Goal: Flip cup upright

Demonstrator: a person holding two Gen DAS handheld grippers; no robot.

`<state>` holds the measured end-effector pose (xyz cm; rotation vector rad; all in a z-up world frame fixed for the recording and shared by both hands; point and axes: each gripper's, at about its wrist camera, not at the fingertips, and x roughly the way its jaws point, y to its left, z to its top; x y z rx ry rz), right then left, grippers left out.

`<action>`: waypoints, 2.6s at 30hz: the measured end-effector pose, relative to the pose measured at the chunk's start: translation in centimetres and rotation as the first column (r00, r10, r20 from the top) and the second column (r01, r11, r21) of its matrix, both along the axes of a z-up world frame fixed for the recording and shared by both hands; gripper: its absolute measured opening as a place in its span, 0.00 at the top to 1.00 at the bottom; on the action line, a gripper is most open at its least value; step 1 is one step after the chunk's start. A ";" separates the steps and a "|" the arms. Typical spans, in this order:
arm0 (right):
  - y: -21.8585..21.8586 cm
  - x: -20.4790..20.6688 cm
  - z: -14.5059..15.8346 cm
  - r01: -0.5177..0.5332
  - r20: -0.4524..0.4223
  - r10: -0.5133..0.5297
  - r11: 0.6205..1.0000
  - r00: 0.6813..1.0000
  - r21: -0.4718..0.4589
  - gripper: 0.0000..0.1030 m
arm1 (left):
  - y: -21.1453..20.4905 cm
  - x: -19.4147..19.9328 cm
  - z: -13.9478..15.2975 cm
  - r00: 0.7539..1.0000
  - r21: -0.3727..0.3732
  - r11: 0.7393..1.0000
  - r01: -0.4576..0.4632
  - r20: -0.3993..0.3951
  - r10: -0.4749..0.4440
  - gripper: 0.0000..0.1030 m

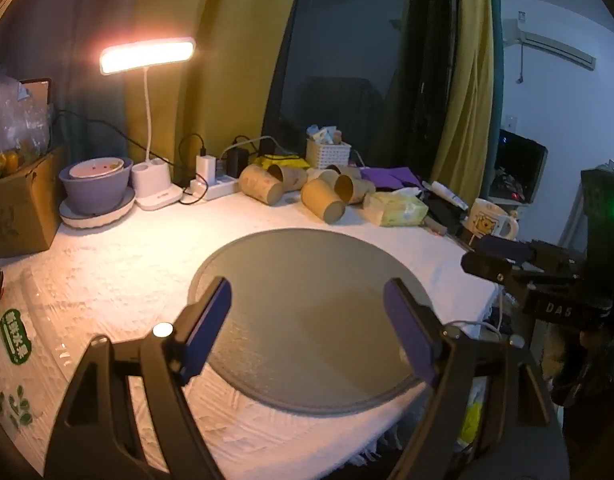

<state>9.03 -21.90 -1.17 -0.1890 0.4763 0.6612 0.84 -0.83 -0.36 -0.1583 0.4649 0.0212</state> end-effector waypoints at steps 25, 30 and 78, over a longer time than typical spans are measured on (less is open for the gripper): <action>-0.7 -0.4 -0.4 0.003 -0.009 -0.002 1.000 1.000 0.007 0.41 | -0.3 -0.4 0.5 1.000 -0.027 1.000 0.000 0.021 0.000 0.22; -0.9 -0.3 -0.4 0.003 -0.009 -0.003 1.000 1.000 0.009 0.41 | -0.4 -0.4 0.6 1.000 -0.025 1.000 0.005 0.024 -0.004 0.22; -1.6 0.0 -0.6 0.001 -0.014 -0.001 1.000 1.000 0.016 0.41 | -0.9 0.2 0.7 1.000 -0.021 1.000 0.003 0.024 -0.003 0.22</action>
